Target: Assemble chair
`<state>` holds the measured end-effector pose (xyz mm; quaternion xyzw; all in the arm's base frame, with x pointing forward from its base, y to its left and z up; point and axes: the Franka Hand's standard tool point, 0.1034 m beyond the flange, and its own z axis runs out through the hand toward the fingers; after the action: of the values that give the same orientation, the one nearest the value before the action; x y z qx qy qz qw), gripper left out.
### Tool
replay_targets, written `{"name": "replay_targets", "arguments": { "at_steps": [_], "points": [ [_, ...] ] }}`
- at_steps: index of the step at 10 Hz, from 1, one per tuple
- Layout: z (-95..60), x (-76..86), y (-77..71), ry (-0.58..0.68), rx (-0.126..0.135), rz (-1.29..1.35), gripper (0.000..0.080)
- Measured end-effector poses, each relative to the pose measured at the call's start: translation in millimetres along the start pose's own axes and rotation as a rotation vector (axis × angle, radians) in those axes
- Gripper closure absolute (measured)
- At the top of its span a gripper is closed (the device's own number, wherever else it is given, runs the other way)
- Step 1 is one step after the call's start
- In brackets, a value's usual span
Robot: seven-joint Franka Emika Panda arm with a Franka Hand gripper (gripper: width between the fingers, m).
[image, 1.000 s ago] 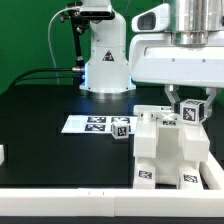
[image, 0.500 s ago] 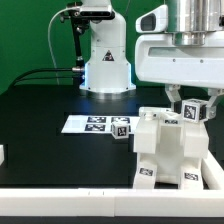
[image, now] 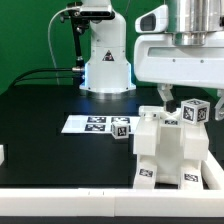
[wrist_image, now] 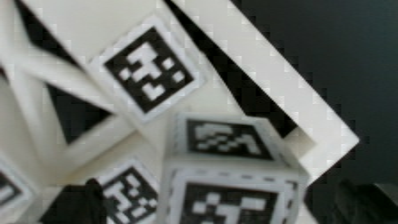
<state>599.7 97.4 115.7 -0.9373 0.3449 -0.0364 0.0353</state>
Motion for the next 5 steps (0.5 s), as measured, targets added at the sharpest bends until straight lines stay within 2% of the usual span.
{"name": "replay_targets", "arguments": {
  "at_steps": [3, 4, 5],
  "points": [
    [-1.8, -1.4, -1.4, -0.001, -0.001, -0.342, 0.0150],
    [0.6, -8.5, -2.4, -0.016, -0.025, -0.522, 0.0150],
    [2.3, -15.9, -5.5, -0.033, -0.041, -0.588, 0.0150]
  ]
}}
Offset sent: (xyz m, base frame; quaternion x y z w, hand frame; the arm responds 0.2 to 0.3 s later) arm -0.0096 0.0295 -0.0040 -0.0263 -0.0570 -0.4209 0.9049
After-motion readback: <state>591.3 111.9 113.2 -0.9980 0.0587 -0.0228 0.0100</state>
